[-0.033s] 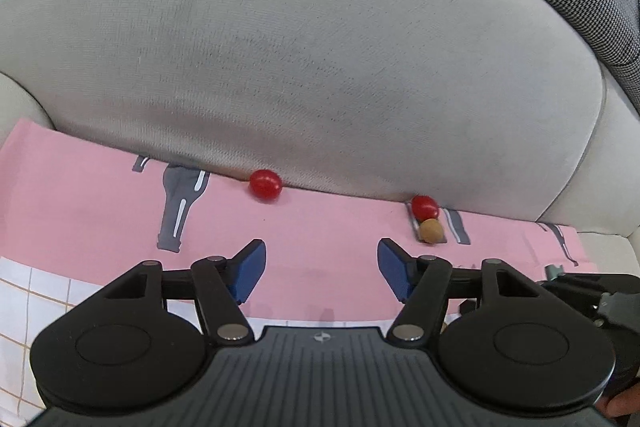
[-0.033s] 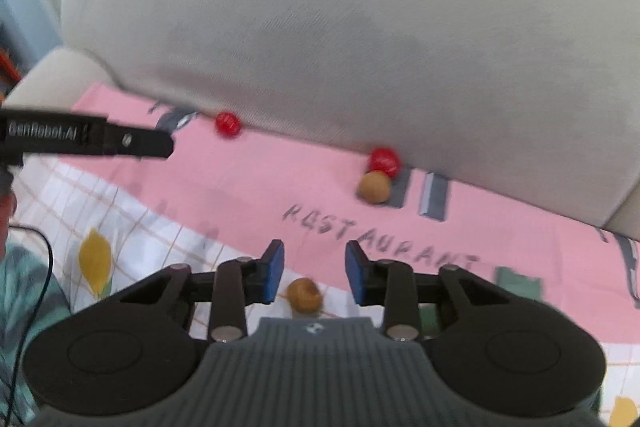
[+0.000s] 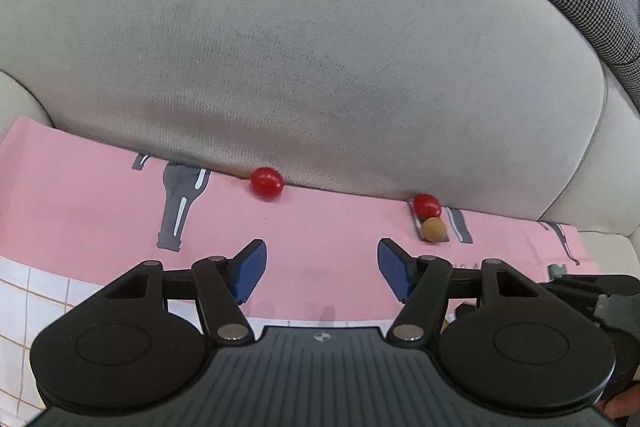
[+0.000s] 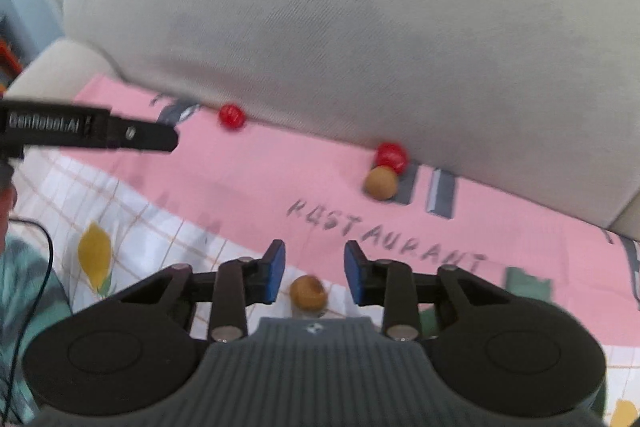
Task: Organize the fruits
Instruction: 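Grasp a red cherry tomato with the left gripper while the right gripper grasps a brown ball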
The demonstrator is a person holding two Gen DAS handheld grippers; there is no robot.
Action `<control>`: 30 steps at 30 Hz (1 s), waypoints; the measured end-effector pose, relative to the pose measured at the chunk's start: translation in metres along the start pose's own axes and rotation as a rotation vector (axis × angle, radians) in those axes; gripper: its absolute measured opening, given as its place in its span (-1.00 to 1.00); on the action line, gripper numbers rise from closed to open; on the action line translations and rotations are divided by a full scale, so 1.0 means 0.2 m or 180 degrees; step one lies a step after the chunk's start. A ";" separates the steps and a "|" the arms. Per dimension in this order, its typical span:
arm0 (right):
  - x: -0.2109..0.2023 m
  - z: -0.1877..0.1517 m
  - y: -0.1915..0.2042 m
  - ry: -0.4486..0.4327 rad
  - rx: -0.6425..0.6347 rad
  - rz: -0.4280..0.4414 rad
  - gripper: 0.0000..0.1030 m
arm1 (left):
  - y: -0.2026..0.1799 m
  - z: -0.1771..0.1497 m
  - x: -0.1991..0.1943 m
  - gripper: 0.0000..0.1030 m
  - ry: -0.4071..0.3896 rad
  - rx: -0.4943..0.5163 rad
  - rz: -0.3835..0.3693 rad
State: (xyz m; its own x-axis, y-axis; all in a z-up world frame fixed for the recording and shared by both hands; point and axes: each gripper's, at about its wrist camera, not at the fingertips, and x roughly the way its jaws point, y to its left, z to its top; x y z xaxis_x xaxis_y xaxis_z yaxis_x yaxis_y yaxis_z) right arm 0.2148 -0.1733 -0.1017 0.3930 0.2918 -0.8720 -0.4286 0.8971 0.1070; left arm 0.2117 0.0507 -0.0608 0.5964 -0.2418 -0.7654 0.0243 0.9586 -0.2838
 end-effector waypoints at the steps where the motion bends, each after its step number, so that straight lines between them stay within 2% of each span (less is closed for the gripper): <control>1: 0.02 0.00 0.01 0.0053 -0.0036 0.0008 -0.53 | 0.01 0.00 0.01 0.44 0.0013 -0.0005 -0.0005; 4: 0.09 -0.01 0.04 0.0199 -0.0135 0.0003 -0.60 | 0.03 0.00 0.05 0.41 0.0039 -0.0013 -0.0003; 10: 0.16 -0.03 0.08 0.0357 -0.0348 -0.0150 -0.60 | 0.06 0.03 0.13 0.36 0.0009 0.0086 0.0101; 19: 0.23 -0.04 0.10 0.0609 -0.0650 -0.0184 -0.60 | 0.07 0.06 0.23 0.34 0.0007 0.0248 0.0136; 25: 0.21 0.00 0.06 0.0473 -0.0459 -0.0097 -0.60 | 0.10 0.11 0.32 0.27 -0.0047 0.0338 0.0216; 30: 0.20 0.05 0.03 0.0340 -0.0295 -0.0133 -0.60 | 0.12 0.16 0.41 0.16 -0.0036 0.0339 0.0289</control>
State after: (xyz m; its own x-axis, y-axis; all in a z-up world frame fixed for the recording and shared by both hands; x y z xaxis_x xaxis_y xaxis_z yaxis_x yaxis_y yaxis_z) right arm 0.2367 -0.1525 -0.1306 0.3255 0.2133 -0.9212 -0.4888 0.8719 0.0292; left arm 0.2868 0.0580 -0.1128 0.6089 -0.1521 -0.7785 0.0545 0.9872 -0.1502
